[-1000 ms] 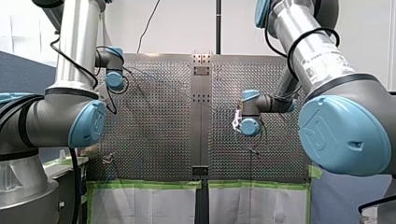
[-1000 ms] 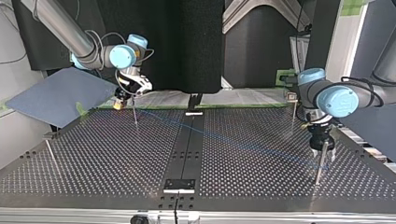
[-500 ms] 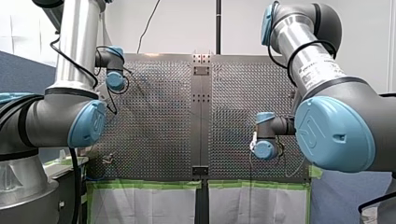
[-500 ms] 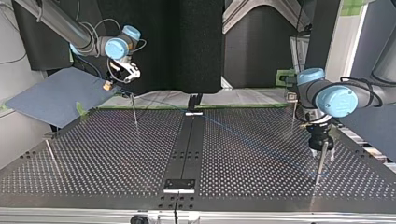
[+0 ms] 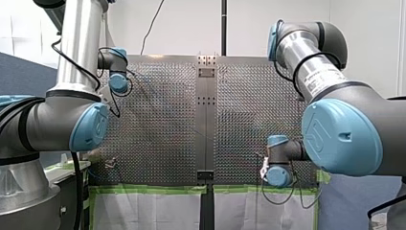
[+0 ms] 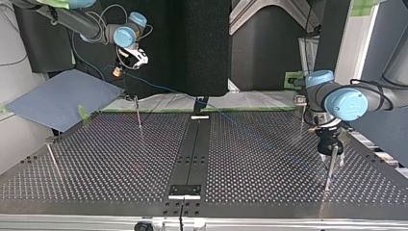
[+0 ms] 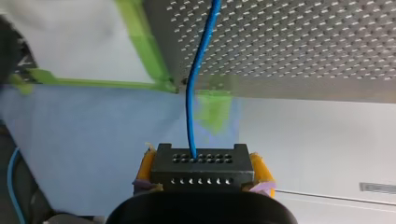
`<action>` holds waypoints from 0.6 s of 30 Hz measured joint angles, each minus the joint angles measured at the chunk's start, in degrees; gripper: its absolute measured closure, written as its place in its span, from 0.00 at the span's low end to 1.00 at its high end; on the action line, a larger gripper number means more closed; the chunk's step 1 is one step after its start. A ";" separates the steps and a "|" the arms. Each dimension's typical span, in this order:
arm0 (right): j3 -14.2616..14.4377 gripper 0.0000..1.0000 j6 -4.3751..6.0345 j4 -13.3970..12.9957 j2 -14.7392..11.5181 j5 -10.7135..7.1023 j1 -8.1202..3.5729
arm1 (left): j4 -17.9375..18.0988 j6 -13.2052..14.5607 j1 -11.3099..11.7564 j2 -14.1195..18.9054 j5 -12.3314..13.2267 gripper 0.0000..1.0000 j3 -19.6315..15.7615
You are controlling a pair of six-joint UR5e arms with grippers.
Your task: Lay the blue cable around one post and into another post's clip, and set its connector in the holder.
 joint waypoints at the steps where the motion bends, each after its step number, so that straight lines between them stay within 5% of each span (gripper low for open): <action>1: 0.40 1.00 0.27 -0.41 0.40 -0.38 -0.28 | 0.00 0.00 -0.03 -0.02 0.01 0.01 0.00; 8: 3.94 1.00 2.78 -3.94 3.94 -3.88 -3.57 | 0.07 0.03 -0.38 -0.03 0.12 0.01 0.00; 14: 6.57 1.00 1.01 -6.87 6.50 -6.81 -6.49 | 0.14 0.16 -0.83 -0.01 0.14 0.01 0.00; 18: 6.25 1.00 -0.52 -8.50 5.89 -8.45 -8.13 | 0.08 0.18 -1.11 0.00 0.14 0.01 0.00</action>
